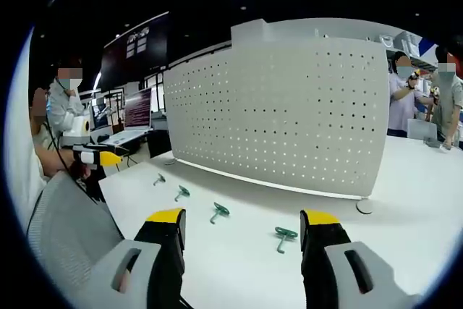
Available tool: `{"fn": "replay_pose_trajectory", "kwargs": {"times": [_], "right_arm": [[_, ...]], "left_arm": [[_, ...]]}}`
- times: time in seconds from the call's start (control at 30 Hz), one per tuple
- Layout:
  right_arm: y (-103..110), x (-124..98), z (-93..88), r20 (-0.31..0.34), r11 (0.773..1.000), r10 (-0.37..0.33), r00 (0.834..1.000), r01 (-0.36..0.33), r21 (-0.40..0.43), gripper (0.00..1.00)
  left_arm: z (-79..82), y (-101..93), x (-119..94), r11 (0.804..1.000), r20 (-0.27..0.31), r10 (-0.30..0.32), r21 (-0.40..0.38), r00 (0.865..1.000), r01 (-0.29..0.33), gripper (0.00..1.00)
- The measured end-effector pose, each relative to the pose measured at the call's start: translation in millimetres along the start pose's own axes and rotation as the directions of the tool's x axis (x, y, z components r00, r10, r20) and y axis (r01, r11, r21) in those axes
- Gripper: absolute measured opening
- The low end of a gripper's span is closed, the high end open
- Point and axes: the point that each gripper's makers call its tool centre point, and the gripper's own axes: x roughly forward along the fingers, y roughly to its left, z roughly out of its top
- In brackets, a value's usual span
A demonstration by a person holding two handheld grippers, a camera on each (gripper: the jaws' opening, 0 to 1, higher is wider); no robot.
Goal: Insert the hook assembly into the mounting plate slot until the hook locks in place.
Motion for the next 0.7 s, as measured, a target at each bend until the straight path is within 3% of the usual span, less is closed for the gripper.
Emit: {"fn": "replay_pose_trajectory", "kwargs": {"times": [0.7], "right_arm": [[2.3,-0.1,2.5,0.007,1.0,0.01,1.0,-0.01,-0.006,0.62]], "left_arm": [[-1.1,-0.7,0.4,1.0,-0.006,-0.005,0.002,1.0,0.005,0.87]]}}
